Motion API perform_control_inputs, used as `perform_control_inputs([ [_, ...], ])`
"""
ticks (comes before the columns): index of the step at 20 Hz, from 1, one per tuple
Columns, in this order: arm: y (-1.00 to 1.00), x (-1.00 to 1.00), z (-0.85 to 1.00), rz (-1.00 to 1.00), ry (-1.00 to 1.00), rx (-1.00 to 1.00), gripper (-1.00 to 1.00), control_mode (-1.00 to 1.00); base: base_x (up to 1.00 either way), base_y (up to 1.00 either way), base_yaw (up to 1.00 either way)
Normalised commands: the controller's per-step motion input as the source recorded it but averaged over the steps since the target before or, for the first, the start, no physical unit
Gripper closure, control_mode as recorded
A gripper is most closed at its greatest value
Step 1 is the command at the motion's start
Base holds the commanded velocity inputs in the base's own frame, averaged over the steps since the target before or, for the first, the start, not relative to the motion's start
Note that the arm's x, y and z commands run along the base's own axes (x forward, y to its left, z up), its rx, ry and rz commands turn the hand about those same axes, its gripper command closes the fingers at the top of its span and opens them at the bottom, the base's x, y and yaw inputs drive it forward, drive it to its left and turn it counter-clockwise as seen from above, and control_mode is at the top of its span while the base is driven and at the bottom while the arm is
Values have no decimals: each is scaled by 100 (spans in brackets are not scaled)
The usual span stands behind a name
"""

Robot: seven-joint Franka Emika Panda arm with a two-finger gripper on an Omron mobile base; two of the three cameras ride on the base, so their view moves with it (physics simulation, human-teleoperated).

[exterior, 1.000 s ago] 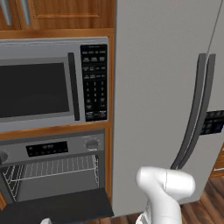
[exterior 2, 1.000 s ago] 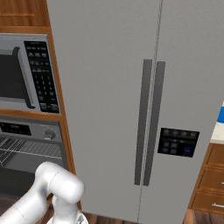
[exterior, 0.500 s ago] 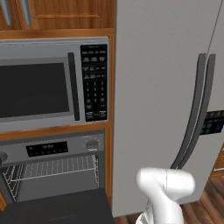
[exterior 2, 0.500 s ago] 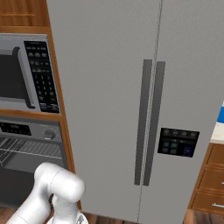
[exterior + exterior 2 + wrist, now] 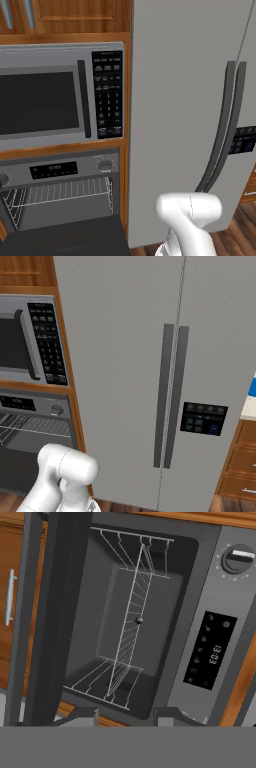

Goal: Take the fish from the oven and place it on the plate on the counter.

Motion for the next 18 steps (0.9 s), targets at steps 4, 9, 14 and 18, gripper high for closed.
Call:
perform_control_inputs([
  [4, 0, -12, 100, 1, -10, 0, -100, -100, 0, 0, 0],
  [9, 0, 2, 97, 0, -1, 0, -100, -100, 0, 0, 0],
  [14, 0, 39, 72, 0, 0, 0, -100, -100, 0, 0, 0],
  [18, 0, 57, 21, 0, 0, 0, -100, -100, 0, 0, 0],
])
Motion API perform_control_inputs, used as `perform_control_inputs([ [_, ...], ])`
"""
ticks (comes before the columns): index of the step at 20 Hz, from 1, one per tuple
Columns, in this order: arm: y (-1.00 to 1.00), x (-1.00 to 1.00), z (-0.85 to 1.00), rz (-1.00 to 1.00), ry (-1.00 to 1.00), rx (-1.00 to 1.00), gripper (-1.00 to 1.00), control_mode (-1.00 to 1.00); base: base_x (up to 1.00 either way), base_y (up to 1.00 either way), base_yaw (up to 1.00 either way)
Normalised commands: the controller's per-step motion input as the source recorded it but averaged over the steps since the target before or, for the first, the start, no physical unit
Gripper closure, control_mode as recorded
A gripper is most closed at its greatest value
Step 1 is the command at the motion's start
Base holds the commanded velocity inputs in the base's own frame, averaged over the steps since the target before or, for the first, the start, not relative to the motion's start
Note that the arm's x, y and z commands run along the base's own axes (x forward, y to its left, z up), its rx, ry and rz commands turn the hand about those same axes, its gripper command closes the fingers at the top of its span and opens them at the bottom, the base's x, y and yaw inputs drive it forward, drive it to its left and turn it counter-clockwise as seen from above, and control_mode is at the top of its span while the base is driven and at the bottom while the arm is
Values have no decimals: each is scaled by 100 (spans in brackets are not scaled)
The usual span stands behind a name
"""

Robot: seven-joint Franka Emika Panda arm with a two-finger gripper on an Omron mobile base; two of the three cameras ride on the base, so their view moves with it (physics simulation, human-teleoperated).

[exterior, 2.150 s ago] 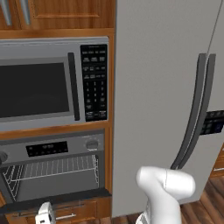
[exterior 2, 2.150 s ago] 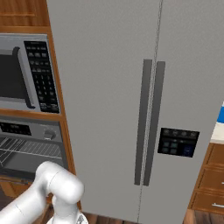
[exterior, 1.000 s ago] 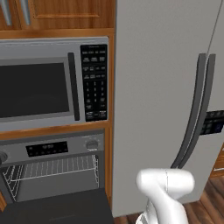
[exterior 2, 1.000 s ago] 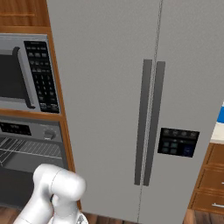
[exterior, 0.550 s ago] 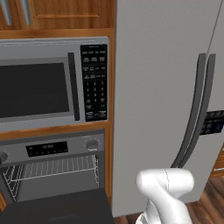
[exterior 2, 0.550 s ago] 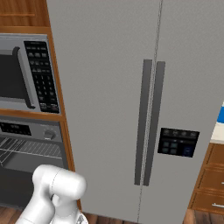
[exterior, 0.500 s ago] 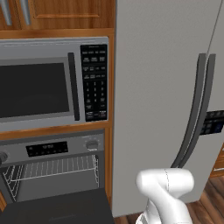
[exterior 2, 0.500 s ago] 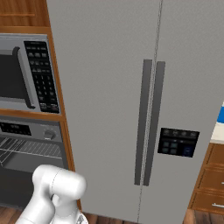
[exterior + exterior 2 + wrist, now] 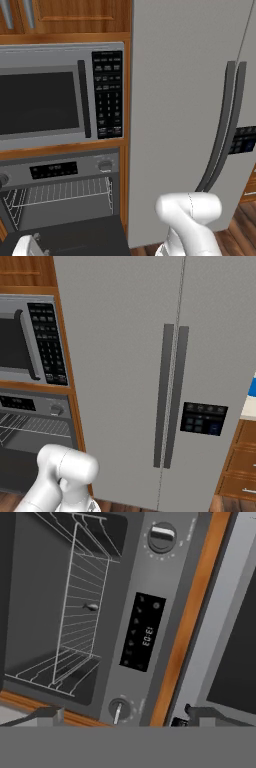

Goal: Take the fish from the oven and place it on the plate on the counter.

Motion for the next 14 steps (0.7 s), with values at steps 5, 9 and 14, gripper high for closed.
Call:
perform_control_inputs([
  [5, 0, 67, -34, 2, -5, 1, -100, -100, 0, 0, 0],
  [9, 0, 57, -42, 2, -13, 13, -100, -100, 0, 0, 0],
  [14, 0, 55, -42, 0, -3, 28, -100, -100, 0, 0, 0],
])
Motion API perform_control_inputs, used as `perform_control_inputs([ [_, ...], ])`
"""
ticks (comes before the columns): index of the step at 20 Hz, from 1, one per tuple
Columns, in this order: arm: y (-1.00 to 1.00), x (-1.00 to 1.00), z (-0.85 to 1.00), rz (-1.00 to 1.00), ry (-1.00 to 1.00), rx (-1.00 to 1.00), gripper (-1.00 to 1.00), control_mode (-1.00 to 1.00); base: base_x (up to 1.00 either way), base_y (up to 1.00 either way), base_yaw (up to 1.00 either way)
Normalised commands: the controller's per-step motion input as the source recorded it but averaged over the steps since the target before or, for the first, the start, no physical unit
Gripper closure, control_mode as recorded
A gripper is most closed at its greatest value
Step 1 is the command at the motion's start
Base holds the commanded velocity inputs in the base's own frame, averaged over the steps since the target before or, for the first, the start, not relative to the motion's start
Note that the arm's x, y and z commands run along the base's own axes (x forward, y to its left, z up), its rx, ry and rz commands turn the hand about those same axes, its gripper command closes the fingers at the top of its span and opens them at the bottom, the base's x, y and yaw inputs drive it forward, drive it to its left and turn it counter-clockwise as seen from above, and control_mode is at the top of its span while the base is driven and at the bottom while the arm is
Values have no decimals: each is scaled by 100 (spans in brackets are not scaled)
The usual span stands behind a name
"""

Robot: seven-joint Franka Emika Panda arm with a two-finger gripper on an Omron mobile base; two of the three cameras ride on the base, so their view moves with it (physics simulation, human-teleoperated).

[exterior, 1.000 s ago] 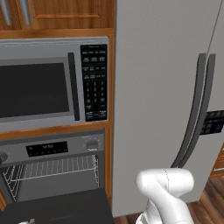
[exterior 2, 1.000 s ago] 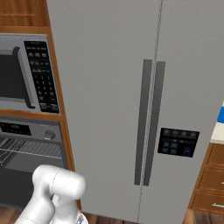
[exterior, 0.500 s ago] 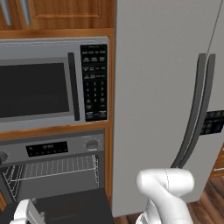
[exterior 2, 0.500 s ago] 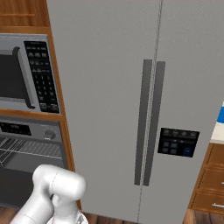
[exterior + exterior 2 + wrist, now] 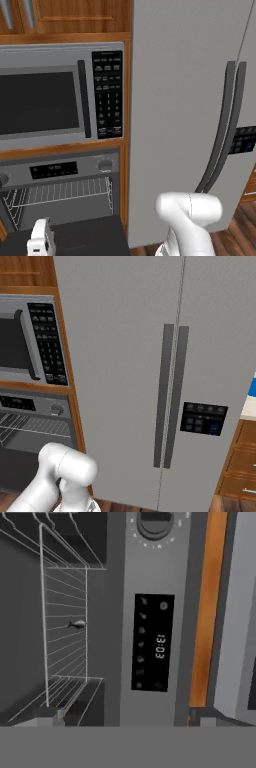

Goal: Take the fish from the oven and place it on the plate on the counter.

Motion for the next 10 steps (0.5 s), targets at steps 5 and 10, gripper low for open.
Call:
perform_control_inputs([
  [5, 0, 58, -14, -3, 0, 29, -100, -100, 0, 0, 0],
  [10, 0, 70, -18, -7, 0, 15, -100, -100, 0, 0, 0],
])
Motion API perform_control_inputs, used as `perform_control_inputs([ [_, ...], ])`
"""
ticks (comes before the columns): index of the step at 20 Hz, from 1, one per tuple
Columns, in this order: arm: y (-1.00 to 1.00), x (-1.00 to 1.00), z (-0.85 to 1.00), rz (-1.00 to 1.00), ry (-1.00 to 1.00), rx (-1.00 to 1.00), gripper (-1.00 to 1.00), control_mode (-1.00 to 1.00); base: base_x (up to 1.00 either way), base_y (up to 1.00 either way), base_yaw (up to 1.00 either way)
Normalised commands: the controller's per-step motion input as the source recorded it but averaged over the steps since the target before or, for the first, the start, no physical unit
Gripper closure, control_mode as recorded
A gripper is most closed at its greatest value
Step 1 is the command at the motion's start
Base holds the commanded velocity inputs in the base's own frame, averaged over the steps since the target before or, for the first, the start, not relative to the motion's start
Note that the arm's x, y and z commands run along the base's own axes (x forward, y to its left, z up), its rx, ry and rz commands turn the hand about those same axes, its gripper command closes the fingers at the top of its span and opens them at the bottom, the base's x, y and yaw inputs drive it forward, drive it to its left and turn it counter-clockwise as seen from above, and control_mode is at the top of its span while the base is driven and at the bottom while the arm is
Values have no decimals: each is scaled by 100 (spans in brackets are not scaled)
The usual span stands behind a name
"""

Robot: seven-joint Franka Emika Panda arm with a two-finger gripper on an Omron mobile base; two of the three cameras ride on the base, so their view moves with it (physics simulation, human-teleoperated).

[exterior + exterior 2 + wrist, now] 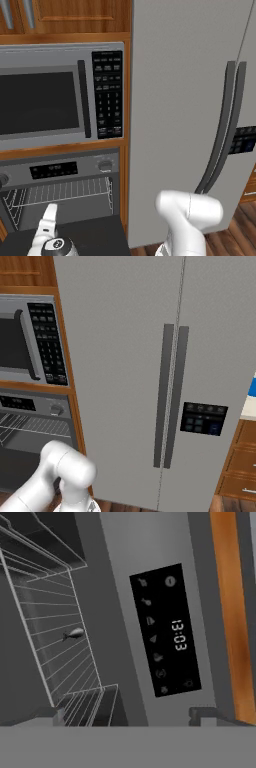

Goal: Take the fish from the oven and place it on the plate on the counter.

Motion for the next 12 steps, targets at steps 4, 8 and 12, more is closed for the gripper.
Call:
perform_control_inputs([
  [4, 7, 66, -26, -2, 6, 0, -100, -100, 0, 0, 0],
  [8, 3, 51, -39, 0, 2, -3, -100, -100, 0, 0, 0],
  [12, 0, 23, -29, 0, 0, -18, -100, -100, 0, 0, 0],
])
